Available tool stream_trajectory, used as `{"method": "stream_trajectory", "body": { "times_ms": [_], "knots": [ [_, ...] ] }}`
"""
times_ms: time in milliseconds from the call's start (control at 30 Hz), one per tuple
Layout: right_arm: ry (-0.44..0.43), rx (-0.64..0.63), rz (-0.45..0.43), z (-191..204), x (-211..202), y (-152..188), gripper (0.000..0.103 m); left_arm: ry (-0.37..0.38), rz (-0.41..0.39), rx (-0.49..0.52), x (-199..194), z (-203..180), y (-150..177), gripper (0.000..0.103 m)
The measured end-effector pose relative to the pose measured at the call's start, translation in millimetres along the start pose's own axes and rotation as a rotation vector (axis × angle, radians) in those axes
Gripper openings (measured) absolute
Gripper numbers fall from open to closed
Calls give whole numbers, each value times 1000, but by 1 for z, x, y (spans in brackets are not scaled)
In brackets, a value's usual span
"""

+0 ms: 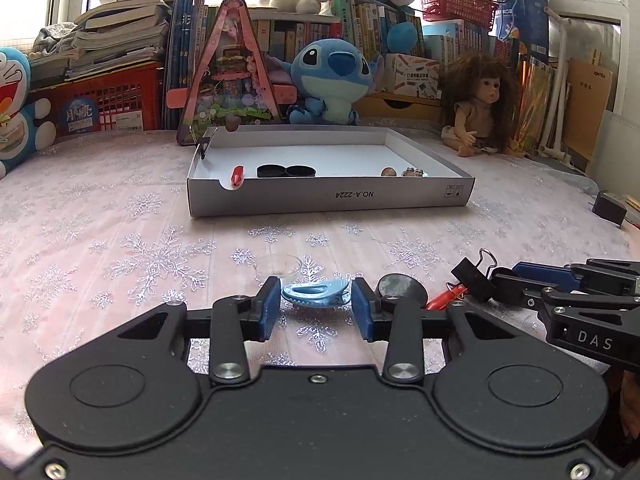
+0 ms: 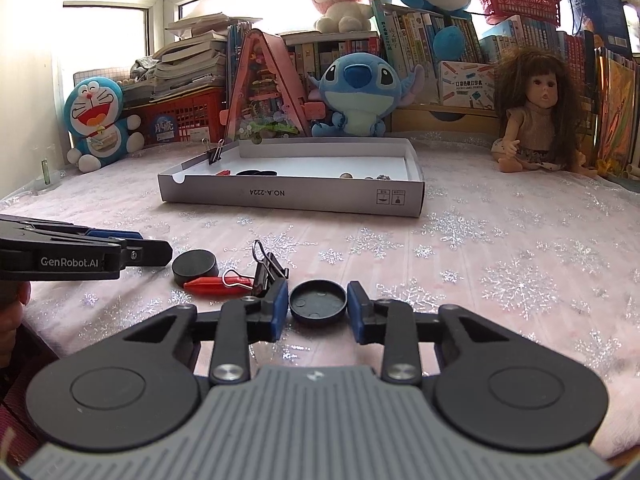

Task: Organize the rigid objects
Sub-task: 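Carry the blue clip in the left tool while the right tool carries the black lid over the tray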

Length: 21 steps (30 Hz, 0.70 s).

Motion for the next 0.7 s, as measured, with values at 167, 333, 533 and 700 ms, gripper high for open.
{"method": "stream_trajectory", "body": {
  "times_ms": [167,333,533,700],
  "knots": [
    [23,-4,-8,-3,-1,-6,37,6,-6,-8,-4,1,-4,36],
    [47,7,-11,-9,0,-12,37,7,-18,-25,-6,3,-14,36],
    [72,17,-7,-14,4,-20,37,-14,-38,-38,-4,6,-30,36],
    [90,41,5,-19,10,-25,37,-22,-51,-47,-1,9,-43,36]
  ]
}}
Point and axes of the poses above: each gripper's, at about its wrist camera, not at the fingertips, and x roughly the way its jaws point, z to its left, y to its underside, the point moved 3 cm from there along x, roughly the way its jaws point, and after that the axes turned 9 degrees about -x, right-handed, at the moved point
